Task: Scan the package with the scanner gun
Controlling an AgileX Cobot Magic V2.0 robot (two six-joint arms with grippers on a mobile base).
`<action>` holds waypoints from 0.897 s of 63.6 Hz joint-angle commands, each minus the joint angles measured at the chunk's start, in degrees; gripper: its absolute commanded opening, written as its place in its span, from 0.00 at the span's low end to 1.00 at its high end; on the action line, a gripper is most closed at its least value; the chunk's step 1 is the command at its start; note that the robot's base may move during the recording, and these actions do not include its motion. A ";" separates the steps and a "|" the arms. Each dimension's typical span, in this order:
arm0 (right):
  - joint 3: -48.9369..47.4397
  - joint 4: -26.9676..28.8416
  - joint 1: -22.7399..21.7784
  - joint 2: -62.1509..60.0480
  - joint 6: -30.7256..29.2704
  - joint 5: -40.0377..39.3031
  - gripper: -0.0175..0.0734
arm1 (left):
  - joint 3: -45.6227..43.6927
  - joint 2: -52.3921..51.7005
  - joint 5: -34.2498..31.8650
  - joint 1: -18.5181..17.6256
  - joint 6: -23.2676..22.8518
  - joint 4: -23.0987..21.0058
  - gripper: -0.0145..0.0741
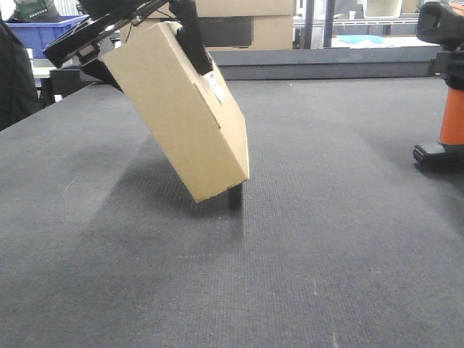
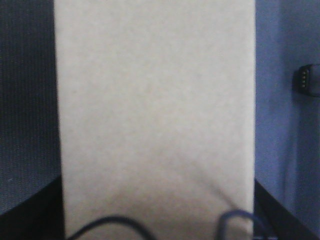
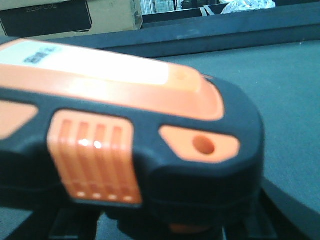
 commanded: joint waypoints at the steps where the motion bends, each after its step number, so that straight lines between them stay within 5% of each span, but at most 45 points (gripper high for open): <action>1: 0.04 0.37 0.04 0.00 0.34 -4.92 0.01 | -0.17 -0.56 -1.11 -0.39 0.06 -0.90 0.04; 18: 0.04 0.06 0.04 0.09 0.34 -0.80 0.03 | -0.17 -0.56 -1.11 -0.39 0.06 -0.90 0.04; 33: 0.04 -0.73 0.04 0.22 0.34 -0.03 0.55 | -0.17 -0.56 -1.11 -0.39 0.06 -0.90 0.04; 43: 0.04 -0.99 0.04 0.11 0.34 2.15 0.80 | -0.17 -0.56 -1.11 -0.39 0.06 -0.90 0.04; 57: 1.39 -4.84 0.04 -0.82 4.62 5.21 0.81 | -0.17 -0.56 -1.11 -0.39 0.06 -0.90 0.04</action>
